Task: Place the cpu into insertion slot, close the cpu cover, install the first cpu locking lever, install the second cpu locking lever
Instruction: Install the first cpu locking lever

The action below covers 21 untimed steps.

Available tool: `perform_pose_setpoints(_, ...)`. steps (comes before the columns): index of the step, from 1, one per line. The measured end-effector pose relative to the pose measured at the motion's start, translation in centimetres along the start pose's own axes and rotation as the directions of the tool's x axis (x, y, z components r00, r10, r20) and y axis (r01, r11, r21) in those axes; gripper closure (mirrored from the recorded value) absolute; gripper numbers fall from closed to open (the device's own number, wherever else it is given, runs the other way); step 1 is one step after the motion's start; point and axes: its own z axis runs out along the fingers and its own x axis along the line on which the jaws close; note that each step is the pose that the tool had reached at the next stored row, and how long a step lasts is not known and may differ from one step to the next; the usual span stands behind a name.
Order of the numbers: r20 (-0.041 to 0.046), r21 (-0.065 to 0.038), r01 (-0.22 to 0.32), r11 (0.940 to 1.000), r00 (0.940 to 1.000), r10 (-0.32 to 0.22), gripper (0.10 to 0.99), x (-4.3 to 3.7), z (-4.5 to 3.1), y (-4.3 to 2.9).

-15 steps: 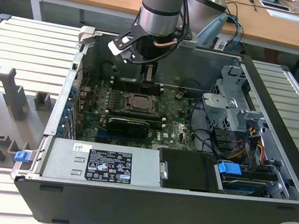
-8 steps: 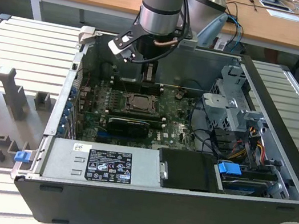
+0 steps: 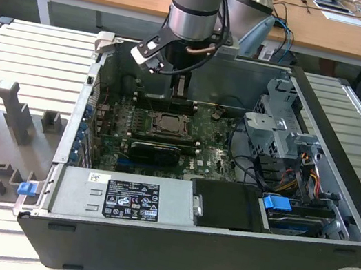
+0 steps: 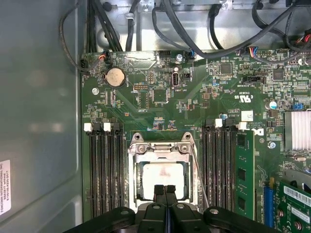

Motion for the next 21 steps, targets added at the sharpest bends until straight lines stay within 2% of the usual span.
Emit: perform_pose_setpoints(21, -0.0001, 0.0, 0.0, 1.0, 1.0, 0.0, 0.98, 0.01, -0.65, 0.02)
